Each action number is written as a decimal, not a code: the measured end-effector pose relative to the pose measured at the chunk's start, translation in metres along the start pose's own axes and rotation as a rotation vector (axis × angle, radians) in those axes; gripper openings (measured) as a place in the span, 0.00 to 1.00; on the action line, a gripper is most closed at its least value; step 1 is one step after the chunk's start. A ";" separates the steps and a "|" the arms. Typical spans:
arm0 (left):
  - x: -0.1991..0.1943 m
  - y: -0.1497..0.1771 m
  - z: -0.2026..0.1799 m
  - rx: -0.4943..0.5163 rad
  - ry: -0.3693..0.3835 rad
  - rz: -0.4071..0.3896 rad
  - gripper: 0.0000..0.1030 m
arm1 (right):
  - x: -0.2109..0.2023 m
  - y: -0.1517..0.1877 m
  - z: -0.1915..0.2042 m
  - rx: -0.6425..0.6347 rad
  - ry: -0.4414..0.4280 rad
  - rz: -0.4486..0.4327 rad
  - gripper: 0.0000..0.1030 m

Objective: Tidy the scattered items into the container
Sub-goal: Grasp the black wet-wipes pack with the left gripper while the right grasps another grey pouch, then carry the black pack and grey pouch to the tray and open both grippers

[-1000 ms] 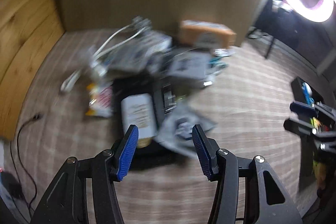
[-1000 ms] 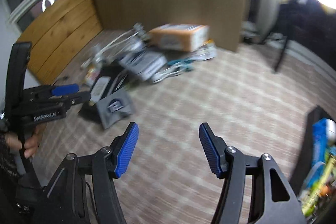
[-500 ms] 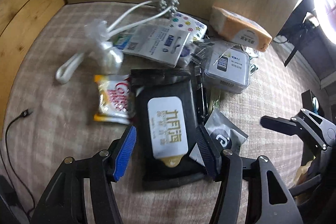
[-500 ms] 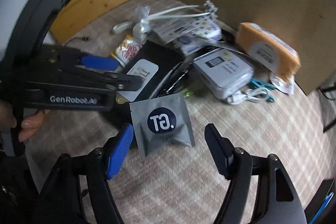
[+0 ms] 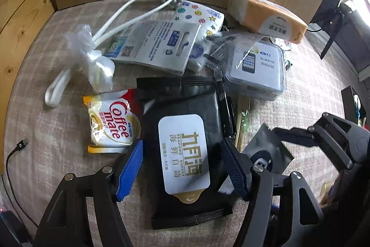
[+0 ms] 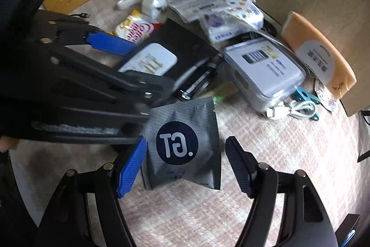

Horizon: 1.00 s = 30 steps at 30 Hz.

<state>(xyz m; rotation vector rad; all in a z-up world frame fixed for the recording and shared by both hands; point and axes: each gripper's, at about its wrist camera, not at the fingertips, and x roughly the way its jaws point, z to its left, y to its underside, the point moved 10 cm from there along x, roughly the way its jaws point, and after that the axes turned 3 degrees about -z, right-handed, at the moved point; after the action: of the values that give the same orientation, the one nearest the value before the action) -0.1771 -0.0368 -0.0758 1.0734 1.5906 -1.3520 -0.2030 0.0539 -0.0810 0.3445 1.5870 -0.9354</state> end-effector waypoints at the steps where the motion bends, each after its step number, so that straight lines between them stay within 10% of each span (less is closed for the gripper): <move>1: 0.001 0.001 -0.001 0.003 0.002 0.003 0.66 | 0.000 0.001 -0.004 0.011 -0.004 0.002 0.68; 9: 0.015 0.004 -0.014 0.115 -0.083 0.012 0.72 | 0.001 -0.002 -0.009 -0.012 0.013 0.013 0.67; 16: 0.014 0.001 -0.015 0.111 -0.079 -0.012 0.63 | -0.012 0.001 -0.026 0.097 -0.064 0.007 0.21; 30: -0.018 0.026 -0.003 0.002 -0.011 -0.064 0.57 | -0.068 0.011 -0.049 0.307 -0.169 -0.141 0.01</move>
<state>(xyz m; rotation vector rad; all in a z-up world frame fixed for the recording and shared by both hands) -0.1468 -0.0340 -0.0676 1.0218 1.6287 -1.3996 -0.2120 0.1143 -0.0232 0.3593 1.3268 -1.2883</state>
